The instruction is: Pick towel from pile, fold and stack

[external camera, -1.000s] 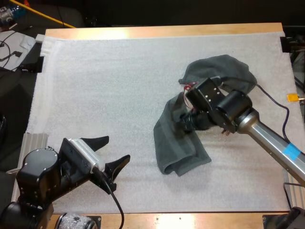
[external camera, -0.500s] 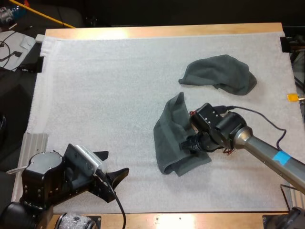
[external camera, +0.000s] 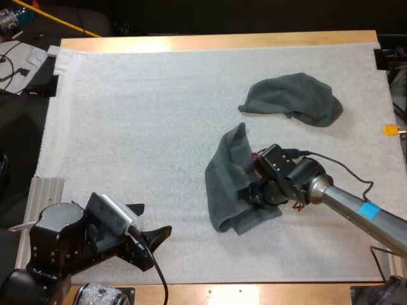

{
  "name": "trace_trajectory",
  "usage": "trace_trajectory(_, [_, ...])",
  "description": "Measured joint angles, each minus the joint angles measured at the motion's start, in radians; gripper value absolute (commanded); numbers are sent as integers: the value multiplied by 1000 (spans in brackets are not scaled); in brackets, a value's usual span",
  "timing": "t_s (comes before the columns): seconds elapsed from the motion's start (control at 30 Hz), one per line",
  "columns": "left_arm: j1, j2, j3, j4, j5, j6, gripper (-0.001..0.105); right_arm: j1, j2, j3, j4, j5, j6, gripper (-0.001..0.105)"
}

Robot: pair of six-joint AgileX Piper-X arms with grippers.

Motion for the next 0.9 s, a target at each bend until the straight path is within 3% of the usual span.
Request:
trace_trajectory(0.23, [0, 0, 0, 0, 0, 0, 69, 0, 52, 10, -53, -27, 43, 41])
trace_trajectory(0.47, [0, 0, 0, 0, 0, 0, 69, 0, 78, 12, -82, -36, 81, 28])
trace_trajectory(0.53, [0, 0, 0, 0, 0, 0, 69, 0, 84, 15, -92, -36, 98, 11])
trace_trajectory(0.6, [0, 0, 0, 4, 0, 0, 69, 0, 80, 15, -87, -30, 95, 2])
trace_trajectory(0.9, [0, 0, 0, 8, 0, 0, 69, 0, -32, -14, -80, 59, 48, 0])
